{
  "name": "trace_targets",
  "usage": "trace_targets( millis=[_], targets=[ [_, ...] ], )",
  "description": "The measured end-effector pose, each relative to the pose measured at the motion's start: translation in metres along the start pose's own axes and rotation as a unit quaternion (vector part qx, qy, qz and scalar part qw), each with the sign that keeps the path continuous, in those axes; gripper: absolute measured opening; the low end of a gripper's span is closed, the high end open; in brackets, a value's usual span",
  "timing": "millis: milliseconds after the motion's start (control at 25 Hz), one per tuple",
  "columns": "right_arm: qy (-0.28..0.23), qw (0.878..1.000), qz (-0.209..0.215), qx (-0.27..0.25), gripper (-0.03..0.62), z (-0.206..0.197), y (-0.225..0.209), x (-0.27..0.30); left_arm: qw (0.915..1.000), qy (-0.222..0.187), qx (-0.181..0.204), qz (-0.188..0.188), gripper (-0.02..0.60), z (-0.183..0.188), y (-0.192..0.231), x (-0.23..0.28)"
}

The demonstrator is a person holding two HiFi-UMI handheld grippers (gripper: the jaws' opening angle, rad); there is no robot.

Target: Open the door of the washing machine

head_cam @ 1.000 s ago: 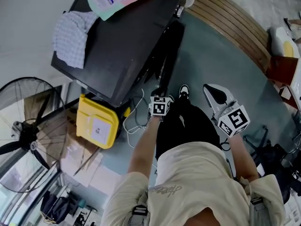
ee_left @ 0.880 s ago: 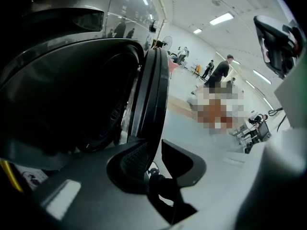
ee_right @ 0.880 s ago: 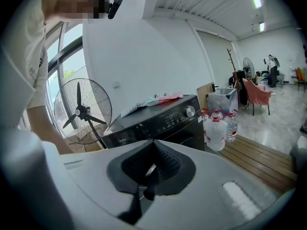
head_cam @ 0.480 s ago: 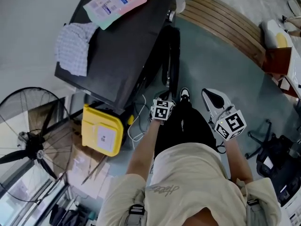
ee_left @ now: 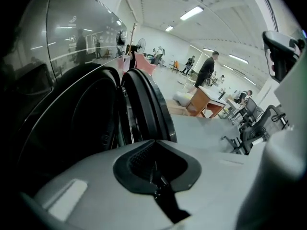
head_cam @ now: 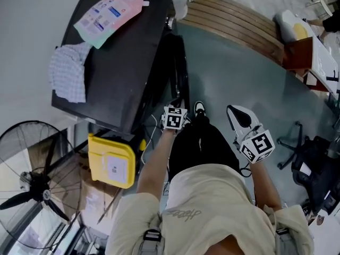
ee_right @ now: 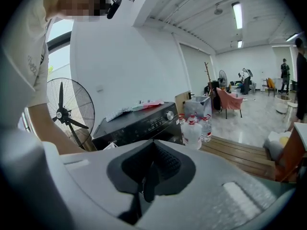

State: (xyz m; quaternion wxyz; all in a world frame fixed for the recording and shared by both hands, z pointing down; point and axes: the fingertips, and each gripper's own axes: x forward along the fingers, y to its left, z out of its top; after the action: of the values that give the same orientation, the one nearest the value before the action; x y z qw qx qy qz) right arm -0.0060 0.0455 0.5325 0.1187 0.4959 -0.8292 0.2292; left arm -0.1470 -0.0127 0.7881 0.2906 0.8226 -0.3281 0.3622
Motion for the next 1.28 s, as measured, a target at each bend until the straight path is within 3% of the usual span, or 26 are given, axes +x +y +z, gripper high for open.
trace_targets(
  millis=[280, 560, 800, 1280],
  targets=[
    [-0.003, 1.0, -0.021, 0.011, 0.002, -0.007, -0.017, -0.018, 0.9994, 0.023, 0.014, -0.022, 0.012, -0.002, -0.018, 0.004],
    [-0.009, 1.0, 0.01, 0.018, 0.002, -0.004, -0.044, -0.024, 0.9996, 0.027, 0.011, -0.003, 0.012, 0.023, -0.041, 0.019],
    [-0.014, 0.999, 0.028, 0.03, 0.002, 0.006, -0.091, -0.033, 0.9984, 0.053, 0.018, 0.009, 0.014, 0.039, -0.065, 0.037],
    [-0.023, 0.997, 0.017, 0.066, 0.002, 0.006, -0.178, -0.059, 0.996, 0.079, 0.032, 0.025, 0.014, 0.092, -0.098, 0.072]
  ],
)
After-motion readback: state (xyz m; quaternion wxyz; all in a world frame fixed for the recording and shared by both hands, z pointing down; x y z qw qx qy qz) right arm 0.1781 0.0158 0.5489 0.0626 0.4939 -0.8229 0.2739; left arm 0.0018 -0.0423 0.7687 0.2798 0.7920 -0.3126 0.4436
